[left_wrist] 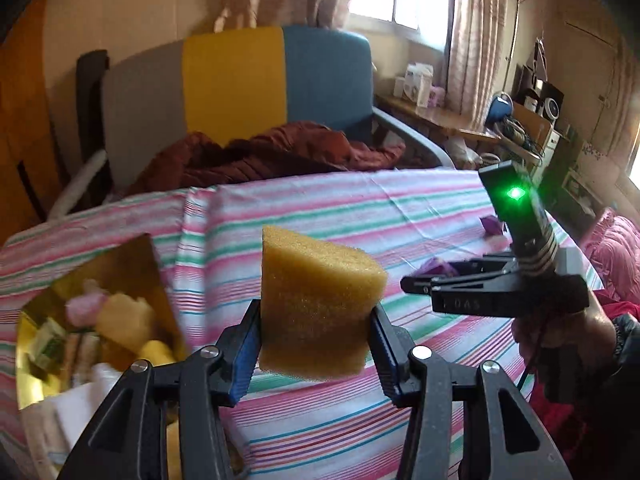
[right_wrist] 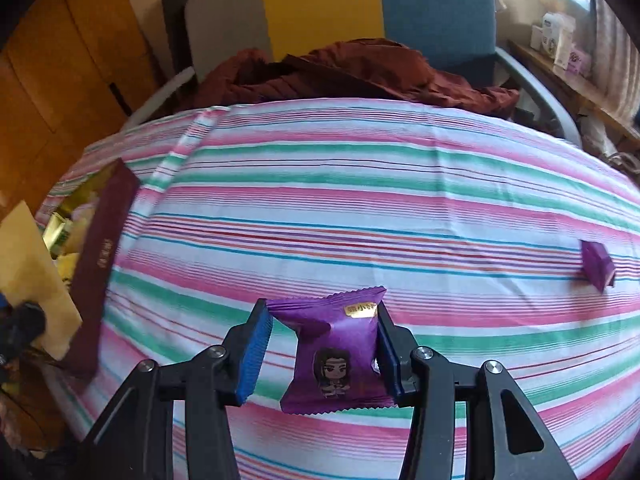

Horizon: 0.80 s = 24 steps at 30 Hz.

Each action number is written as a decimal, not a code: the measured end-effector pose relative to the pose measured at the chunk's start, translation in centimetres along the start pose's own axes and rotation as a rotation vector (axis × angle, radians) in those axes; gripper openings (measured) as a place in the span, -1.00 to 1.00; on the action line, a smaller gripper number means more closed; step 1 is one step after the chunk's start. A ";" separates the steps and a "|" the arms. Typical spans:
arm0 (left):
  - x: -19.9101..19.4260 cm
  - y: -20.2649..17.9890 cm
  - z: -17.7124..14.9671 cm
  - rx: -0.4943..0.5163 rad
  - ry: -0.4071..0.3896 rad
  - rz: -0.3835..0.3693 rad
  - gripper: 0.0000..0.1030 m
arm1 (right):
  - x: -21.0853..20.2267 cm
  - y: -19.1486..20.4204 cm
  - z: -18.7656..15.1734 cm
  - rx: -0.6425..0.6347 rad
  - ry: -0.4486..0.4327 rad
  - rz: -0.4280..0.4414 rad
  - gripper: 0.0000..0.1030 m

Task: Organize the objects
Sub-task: 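Carry the sponge and candy packet to the gold tray and open both tools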

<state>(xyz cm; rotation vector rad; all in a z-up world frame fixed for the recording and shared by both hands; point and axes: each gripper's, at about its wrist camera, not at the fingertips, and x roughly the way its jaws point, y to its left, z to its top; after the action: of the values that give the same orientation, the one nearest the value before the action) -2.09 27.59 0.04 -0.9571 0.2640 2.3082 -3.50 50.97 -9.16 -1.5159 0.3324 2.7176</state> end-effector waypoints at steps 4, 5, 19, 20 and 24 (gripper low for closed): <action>-2.2 1.6 -0.2 -0.018 -0.033 0.028 -0.02 | -0.8 2.6 0.1 -0.010 -0.004 0.047 -0.04; -2.5 1.9 -0.3 -0.019 -0.041 0.036 -0.02 | -1.1 3.1 0.2 -0.012 -0.010 0.054 -0.04; -6.3 7.0 -2.4 -0.115 -0.087 0.104 -0.02 | -2.8 13.6 1.2 -0.051 -0.076 0.180 -0.04; -6.6 7.4 -2.6 -0.123 -0.089 0.109 -0.02 | -2.7 14.3 1.3 -0.052 -0.075 0.190 -0.04; -7.3 9.1 -3.2 -0.152 -0.093 0.124 -0.02 | -2.4 16.3 1.6 -0.059 -0.071 0.217 -0.04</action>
<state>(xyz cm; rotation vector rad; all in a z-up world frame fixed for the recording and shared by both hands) -1.83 15.71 2.35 -0.9265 0.1128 2.5078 -5.38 35.51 -3.40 -1.4724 0.4441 2.9639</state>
